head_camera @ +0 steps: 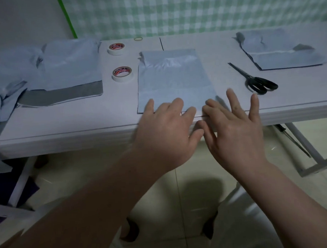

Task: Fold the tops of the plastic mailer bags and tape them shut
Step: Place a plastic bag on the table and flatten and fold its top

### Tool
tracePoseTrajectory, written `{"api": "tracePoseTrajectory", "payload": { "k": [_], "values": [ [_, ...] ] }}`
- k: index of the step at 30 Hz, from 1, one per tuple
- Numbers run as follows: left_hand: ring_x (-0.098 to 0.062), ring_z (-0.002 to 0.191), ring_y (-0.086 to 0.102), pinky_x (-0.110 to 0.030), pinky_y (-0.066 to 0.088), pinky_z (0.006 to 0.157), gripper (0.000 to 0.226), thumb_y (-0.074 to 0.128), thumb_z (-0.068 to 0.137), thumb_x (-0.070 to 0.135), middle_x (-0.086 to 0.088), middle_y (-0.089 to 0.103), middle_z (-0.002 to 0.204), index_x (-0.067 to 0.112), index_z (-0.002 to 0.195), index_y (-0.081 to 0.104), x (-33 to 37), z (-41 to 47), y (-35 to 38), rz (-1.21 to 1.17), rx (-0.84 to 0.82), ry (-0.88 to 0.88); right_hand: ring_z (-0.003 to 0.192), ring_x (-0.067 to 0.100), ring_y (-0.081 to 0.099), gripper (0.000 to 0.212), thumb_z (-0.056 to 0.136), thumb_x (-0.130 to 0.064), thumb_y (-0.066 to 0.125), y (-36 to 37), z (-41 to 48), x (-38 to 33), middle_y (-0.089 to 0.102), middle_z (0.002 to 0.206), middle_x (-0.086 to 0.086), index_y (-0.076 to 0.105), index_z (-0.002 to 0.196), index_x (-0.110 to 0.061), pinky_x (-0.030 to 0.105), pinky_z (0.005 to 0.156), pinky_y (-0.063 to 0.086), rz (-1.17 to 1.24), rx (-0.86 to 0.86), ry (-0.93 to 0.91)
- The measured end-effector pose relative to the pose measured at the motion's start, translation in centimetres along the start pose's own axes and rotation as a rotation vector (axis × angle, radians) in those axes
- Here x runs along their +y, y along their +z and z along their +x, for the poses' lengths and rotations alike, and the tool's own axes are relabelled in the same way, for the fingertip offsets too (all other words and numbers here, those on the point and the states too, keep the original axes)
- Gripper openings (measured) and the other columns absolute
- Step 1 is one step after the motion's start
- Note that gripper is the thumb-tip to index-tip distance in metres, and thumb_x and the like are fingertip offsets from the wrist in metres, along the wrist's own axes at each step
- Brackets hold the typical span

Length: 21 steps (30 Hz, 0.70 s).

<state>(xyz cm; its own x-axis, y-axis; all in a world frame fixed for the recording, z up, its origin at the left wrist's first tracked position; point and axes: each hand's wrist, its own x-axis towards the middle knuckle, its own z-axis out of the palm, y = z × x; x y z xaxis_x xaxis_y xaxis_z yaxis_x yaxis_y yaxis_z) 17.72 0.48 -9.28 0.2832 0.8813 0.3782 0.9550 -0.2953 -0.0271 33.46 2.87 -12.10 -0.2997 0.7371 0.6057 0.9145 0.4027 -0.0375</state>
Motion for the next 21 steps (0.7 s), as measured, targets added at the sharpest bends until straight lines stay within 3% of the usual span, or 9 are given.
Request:
{"api": "tracePoseTrajectory", "payload": {
  "k": [4,7,15,21],
  "values": [
    [-0.027,0.075,0.055,-0.051,0.04,0.092,0.051,0.036,0.088,0.05,-0.006,0.057,0.094,0.02,0.116,0.065,-0.1,0.0,0.2,-0.014,0.059,-0.006,0.133,0.032,0.042,0.03,0.088,-0.023,0.054,0.5,-0.6,-0.8,0.065,0.121,0.003,0.062,0.114,-0.009,0.051,0.115,0.006,0.095,0.026,-0.04],
    [-0.026,0.075,0.054,-0.052,0.038,0.095,0.048,0.037,0.088,0.049,-0.005,0.057,0.093,0.02,0.113,0.066,0.0,0.0,0.5,-0.022,0.093,-0.028,0.126,0.028,0.051,0.037,0.086,-0.021,0.05,0.7,-0.9,-1.1,0.063,0.123,0.006,0.059,0.119,-0.007,0.047,0.115,0.007,0.181,0.028,-0.025],
    [-0.029,0.073,0.055,-0.054,0.031,0.102,0.042,0.044,0.09,0.047,-0.006,0.059,0.086,0.016,0.1,0.071,0.2,-0.8,0.8,-0.006,0.185,-0.135,0.114,0.022,0.06,0.026,0.087,-0.026,0.054,0.9,-0.4,-1.3,0.067,0.114,-0.002,0.065,0.106,-0.011,0.047,0.115,0.011,0.131,0.087,0.014],
    [-0.029,0.074,0.055,-0.055,0.032,0.101,0.048,0.039,0.093,0.05,-0.006,0.059,0.086,0.015,0.106,0.07,-0.9,-1.8,0.8,-0.014,0.204,-0.15,0.117,0.02,0.059,0.03,0.091,-0.036,0.052,0.9,-0.6,-1.3,0.066,0.115,-0.004,0.064,0.108,-0.013,0.05,0.115,0.014,0.094,0.054,0.044]
  ]
}}
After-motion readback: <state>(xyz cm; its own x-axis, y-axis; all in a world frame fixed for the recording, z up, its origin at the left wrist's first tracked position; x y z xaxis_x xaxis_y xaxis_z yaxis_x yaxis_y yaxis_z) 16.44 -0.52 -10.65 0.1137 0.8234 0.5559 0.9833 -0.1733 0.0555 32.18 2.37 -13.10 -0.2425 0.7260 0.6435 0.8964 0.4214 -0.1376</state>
